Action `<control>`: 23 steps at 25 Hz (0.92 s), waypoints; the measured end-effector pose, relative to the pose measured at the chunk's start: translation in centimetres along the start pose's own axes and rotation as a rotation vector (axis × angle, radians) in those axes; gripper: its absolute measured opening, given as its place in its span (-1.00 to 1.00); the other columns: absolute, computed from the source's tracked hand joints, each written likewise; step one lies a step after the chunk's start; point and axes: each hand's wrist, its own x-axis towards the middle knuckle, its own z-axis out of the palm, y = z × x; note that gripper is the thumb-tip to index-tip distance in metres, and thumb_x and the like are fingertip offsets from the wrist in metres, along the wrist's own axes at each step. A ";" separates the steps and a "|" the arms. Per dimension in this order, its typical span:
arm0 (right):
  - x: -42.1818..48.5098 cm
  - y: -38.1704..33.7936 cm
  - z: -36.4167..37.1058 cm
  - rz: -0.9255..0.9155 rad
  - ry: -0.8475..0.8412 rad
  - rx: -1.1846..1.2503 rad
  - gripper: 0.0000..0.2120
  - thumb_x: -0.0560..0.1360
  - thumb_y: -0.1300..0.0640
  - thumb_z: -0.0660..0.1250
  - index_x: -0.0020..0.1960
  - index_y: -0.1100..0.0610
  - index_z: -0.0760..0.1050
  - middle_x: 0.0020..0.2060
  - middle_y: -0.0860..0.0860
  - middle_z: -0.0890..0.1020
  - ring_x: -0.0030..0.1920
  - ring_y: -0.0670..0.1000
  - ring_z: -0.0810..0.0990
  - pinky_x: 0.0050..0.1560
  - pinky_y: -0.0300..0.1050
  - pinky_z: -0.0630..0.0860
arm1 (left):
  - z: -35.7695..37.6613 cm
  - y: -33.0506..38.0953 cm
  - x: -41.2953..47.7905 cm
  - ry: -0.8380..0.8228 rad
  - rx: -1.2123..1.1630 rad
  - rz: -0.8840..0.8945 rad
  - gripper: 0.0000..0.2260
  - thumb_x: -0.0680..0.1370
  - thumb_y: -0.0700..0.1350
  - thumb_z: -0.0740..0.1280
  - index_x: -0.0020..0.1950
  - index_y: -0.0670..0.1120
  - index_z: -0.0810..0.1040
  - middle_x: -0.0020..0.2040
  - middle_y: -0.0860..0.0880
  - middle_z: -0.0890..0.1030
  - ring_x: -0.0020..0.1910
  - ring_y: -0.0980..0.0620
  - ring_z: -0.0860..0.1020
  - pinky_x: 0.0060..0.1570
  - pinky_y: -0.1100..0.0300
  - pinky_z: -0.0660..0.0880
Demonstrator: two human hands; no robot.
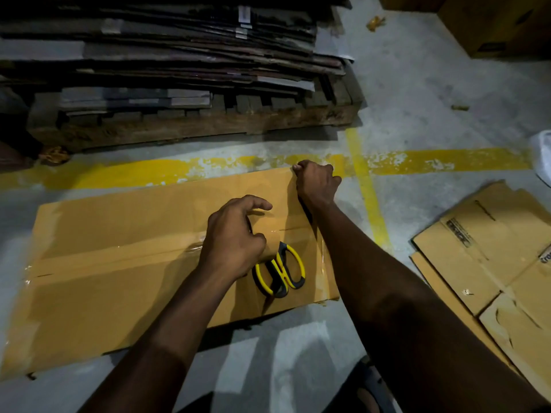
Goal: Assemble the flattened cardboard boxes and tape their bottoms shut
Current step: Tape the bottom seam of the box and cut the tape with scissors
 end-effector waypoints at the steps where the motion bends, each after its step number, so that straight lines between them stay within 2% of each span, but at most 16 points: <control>1: -0.4 -0.1 0.1 0.017 0.029 -0.001 -0.64 0.66 -0.10 0.08 0.21 0.03 0.56 0.09 0.17 0.63 0.23 0.22 0.45 0.14 0.14 0.33 | 0.0 0.0 0.0 0.000 0.004 -0.004 -0.51 0.32 -0.38 0.38 0.14 0.07 0.59 -0.15 0.05 0.47 -0.23 0.04 0.43 -0.29 0.29 0.24; 6: -1.3 -0.2 0.1 0.092 0.115 -0.028 -0.55 0.63 -0.18 0.11 0.07 0.14 0.60 -0.01 0.16 0.66 0.11 0.21 0.57 0.07 0.06 0.41 | 0.1 -0.2 0.1 0.003 0.007 -0.006 -0.51 0.32 -0.38 0.39 0.13 0.08 0.60 -0.02 0.03 0.54 -0.03 -0.03 0.50 -0.17 0.31 0.29; 10: -2.8 1.8 -0.1 -0.024 0.081 -0.079 -0.57 0.66 -0.13 0.06 0.12 0.13 0.60 -0.01 0.18 0.66 0.12 0.23 0.56 0.07 0.08 0.45 | 0.0 0.0 0.1 0.011 0.019 -0.012 -0.52 0.33 -0.38 0.39 0.13 0.07 0.60 -0.02 0.05 0.54 0.03 -0.05 0.53 -0.17 0.32 0.30; 12: -4.8 3.5 -0.1 -0.117 0.074 -0.116 -0.59 0.68 -0.08 0.03 0.14 0.10 0.59 -0.05 0.20 0.66 0.08 0.24 0.57 0.00 0.07 0.46 | 0.0 0.1 0.1 0.010 0.034 -0.004 -0.53 0.33 -0.37 0.39 0.13 0.05 0.60 -0.07 0.04 0.52 0.00 -0.06 0.53 -0.19 0.31 0.29; 17: -12.2 8.2 -1.2 -0.241 0.058 -0.179 -0.61 0.68 -0.04 0.04 0.02 0.09 0.61 -0.24 0.22 0.62 -0.11 0.27 0.57 -0.18 0.04 0.43 | 0.5 0.7 -0.8 -0.074 0.088 0.023 -0.54 0.32 -0.37 0.38 0.12 0.04 0.60 -0.22 0.01 0.52 -0.17 -0.03 0.48 -0.21 0.25 0.33; 21: -16.9 11.3 -1.6 -0.355 -0.021 -0.085 -0.37 0.60 -0.22 -0.16 -0.10 0.10 0.59 -0.30 0.19 0.60 -0.14 0.27 0.54 -0.24 0.03 0.37 | 0.8 0.7 -1.9 -0.302 0.158 0.001 -0.51 0.32 -0.39 0.33 0.10 0.11 0.55 -0.29 -0.03 0.54 -0.33 -0.01 0.51 -0.27 0.22 0.43; 23: -18.9 13.0 -1.9 -0.406 -0.033 -0.046 -0.33 0.55 -0.36 -0.13 -0.12 0.06 0.59 -0.35 0.15 0.59 -0.16 0.22 0.54 -0.27 -0.02 0.29 | 0.9 1.0 -2.5 -0.365 0.218 0.031 -0.51 0.33 -0.39 0.33 0.13 0.08 0.56 -0.33 0.00 0.52 -0.33 0.00 0.51 -0.22 0.19 0.48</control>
